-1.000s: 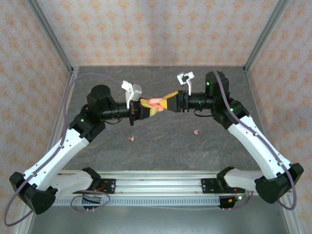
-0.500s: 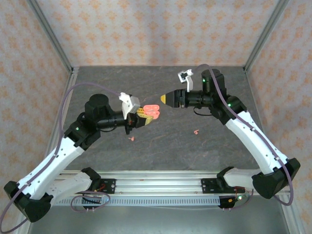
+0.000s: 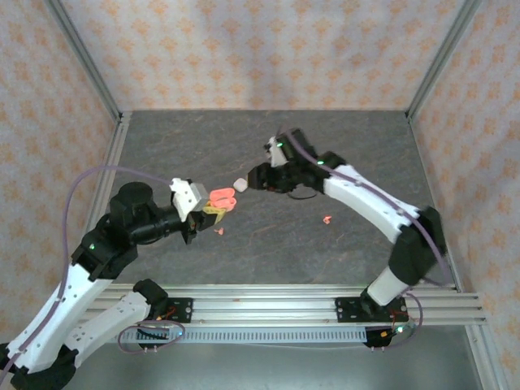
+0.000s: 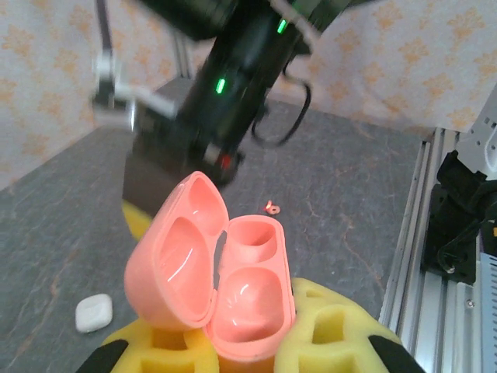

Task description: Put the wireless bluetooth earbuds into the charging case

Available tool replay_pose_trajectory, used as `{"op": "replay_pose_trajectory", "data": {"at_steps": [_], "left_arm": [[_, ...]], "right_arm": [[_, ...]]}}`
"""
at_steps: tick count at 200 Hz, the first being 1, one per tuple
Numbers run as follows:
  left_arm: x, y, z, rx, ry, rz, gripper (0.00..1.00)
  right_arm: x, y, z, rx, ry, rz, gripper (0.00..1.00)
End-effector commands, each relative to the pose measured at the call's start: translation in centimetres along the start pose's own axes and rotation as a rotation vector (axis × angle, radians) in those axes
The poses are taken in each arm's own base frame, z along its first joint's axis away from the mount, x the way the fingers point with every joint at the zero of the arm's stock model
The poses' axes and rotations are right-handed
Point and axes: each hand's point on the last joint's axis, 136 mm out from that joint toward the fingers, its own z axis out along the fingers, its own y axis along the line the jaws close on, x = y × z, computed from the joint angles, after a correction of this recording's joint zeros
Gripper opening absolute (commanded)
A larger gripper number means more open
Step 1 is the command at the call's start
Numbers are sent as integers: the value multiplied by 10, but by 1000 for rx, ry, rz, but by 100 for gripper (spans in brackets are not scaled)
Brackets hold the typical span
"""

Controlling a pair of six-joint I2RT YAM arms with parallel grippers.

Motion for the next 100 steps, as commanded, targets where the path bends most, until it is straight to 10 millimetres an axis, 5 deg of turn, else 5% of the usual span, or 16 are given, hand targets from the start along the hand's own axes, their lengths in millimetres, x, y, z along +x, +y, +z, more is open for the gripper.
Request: {"op": "replay_pose_trajectory", "data": {"at_steps": [1,48,100], "left_arm": [[12,4,-17,-69,31,11,0],[25,4,-26,-106,20,5,0],[34,1,-32,-110,38,21,0]], "right_arm": [[12,5,41,37,51,88,45],[63,9,137,118,214,126,37],[90,2,171,229,262,126,43]]}}
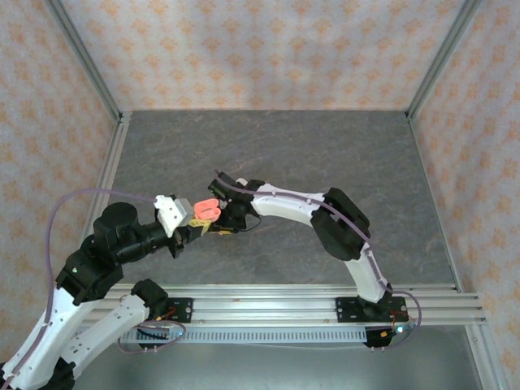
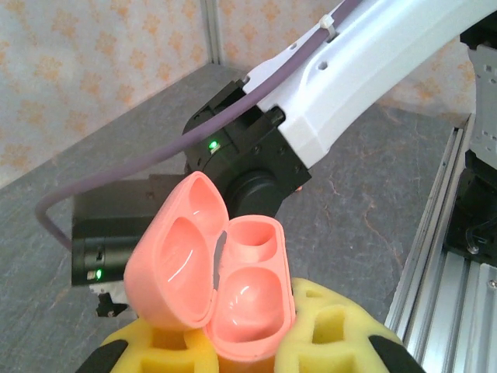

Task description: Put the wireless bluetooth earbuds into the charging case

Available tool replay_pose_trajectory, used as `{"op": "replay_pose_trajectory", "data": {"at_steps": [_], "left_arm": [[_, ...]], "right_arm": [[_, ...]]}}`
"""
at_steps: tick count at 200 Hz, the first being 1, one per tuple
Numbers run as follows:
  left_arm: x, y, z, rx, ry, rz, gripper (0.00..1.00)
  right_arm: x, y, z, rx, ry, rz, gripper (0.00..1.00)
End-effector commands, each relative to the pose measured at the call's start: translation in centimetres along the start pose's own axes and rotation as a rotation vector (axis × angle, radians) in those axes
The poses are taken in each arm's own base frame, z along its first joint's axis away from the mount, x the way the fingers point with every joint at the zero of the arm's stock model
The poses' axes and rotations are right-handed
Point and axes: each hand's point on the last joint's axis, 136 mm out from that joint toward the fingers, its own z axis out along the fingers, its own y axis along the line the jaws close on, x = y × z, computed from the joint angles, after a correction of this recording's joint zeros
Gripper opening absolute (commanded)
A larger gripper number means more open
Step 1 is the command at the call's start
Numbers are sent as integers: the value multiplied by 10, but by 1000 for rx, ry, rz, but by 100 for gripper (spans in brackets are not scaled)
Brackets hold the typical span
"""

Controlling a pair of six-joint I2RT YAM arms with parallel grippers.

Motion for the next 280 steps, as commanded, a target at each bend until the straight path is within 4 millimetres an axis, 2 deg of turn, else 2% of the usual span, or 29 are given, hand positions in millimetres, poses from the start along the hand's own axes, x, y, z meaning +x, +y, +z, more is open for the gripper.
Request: {"op": "replay_pose_trajectory", "data": {"at_steps": [1,36,93,121,176,213,234,280], "left_arm": [[7,3,-5,-29,14,24,0],[12,3,-5,-33,18,34,0],[13,2,-7,-32,12,36,0],[13,2,-8,-34,11,36,0],[12,2,-5,-30,7,29,0],[13,2,0,-21,13,18,0],[13,3,4,-18,12,14,0],[11,2,14,10,9,-6,0]], "right_arm": [[-6,-4,2,54,-26,47,43],[-3,-13,12,135,-12,38,49],[-10,-41,18,296,-24,22,49],[-11,-45,19,330,-20,3,48],[-13,-61,14,374,-20,-11,30],[-16,-77,1,371,-32,17,18],[-17,-90,-12,354,-39,53,16],[-13,-138,-29,232,-51,271,17]]}}
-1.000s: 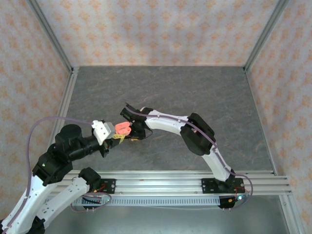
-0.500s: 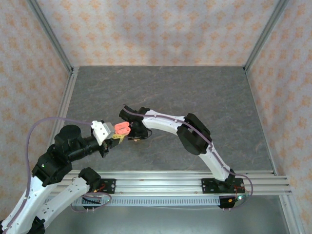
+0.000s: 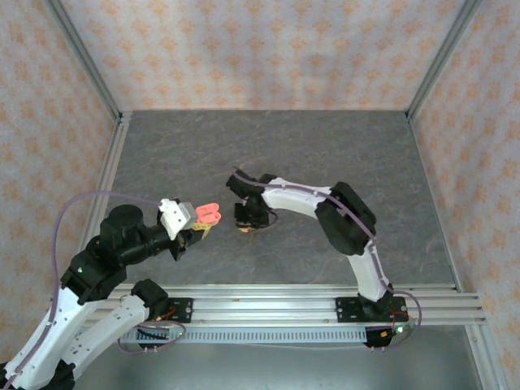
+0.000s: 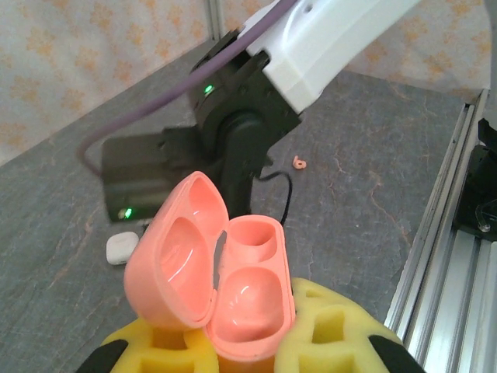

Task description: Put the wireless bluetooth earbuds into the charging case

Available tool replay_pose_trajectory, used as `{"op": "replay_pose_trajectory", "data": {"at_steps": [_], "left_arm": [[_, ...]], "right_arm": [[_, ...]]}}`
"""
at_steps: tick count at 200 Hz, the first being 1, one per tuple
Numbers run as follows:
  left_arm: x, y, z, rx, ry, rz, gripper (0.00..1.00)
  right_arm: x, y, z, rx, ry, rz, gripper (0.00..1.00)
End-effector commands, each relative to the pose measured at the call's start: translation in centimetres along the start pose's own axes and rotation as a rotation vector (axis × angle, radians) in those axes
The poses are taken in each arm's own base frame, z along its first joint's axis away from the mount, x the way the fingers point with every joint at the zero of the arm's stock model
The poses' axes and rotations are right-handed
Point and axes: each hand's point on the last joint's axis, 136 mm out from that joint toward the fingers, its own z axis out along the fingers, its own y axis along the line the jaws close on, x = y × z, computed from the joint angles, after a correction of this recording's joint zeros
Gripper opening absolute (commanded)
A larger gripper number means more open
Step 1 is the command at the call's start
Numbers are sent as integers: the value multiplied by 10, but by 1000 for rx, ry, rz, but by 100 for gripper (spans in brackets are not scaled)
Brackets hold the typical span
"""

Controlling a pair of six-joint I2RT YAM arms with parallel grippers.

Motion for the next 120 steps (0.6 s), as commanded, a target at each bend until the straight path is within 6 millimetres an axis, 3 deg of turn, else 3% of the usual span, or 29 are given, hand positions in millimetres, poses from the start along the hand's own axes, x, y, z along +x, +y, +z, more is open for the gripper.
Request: {"op": "replay_pose_trajectory", "data": {"at_steps": [1,44,120], "left_arm": [[-10,1,5,15,-42,-10,0],[-11,0,14,36,-39,-21,0],[-12,1,23,51,-32,-33,0]], "right_arm": [[-3,-36,0,-19,4,138,18],[-8,-76,-15,-76,-33,298,40],[-15,-133,-52,6,-120,356,45]]}}
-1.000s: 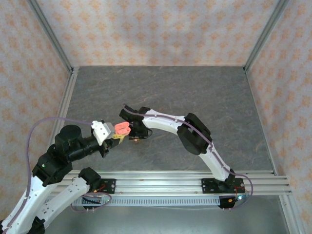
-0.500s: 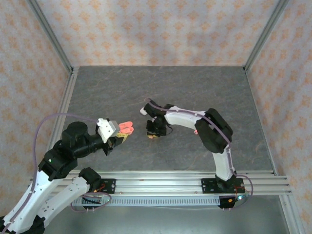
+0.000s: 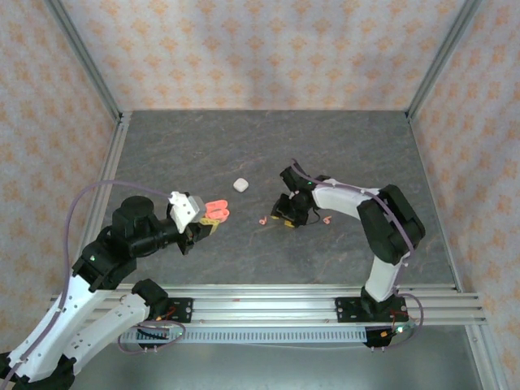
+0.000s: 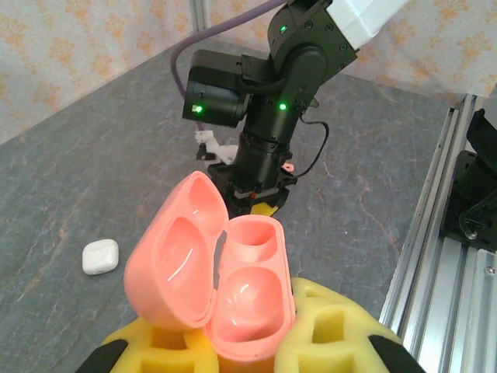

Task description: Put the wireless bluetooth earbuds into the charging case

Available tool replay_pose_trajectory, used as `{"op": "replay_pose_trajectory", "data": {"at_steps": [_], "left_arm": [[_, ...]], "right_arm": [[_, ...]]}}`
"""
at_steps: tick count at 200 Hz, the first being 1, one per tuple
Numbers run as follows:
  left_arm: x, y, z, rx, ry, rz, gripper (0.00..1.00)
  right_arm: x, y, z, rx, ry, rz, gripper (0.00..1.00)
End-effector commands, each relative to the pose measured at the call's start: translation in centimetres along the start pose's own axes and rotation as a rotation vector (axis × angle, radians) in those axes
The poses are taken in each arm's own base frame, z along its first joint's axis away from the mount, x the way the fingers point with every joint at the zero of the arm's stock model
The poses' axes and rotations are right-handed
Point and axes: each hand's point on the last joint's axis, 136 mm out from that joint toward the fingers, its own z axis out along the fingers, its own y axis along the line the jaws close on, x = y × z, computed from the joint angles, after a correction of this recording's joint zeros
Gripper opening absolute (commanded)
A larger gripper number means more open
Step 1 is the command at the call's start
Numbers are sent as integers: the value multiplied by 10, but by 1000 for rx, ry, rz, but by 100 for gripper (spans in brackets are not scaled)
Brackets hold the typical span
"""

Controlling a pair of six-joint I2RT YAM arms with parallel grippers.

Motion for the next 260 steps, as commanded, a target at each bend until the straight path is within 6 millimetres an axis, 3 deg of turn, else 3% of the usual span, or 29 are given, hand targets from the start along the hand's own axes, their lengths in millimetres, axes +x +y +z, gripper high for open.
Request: {"op": "replay_pose_trajectory", "data": {"at_steps": [1,24,65,115,157,260], "left_arm": [[-8,1,2,6,-38,-2,0],[-8,2,4,7,-35,-2,0],[-7,2,8,14,-29,-8,0],[-7,3,11,17,-30,-32,0],[-6,3,15,24,-41,-53,0],[-8,3,20,34,-43,-61,0]], "right_arm": [[-7,-25,-17,101,-58,-9,45],[-12,-14,-24,65,-81,-68,43],[-21,28,-29,34,-68,-279,24],[-12,70,0,32,48,-446,12],[0,61,24,40,116,-442,11],[15,21,16,142,137,-411,11]]}}
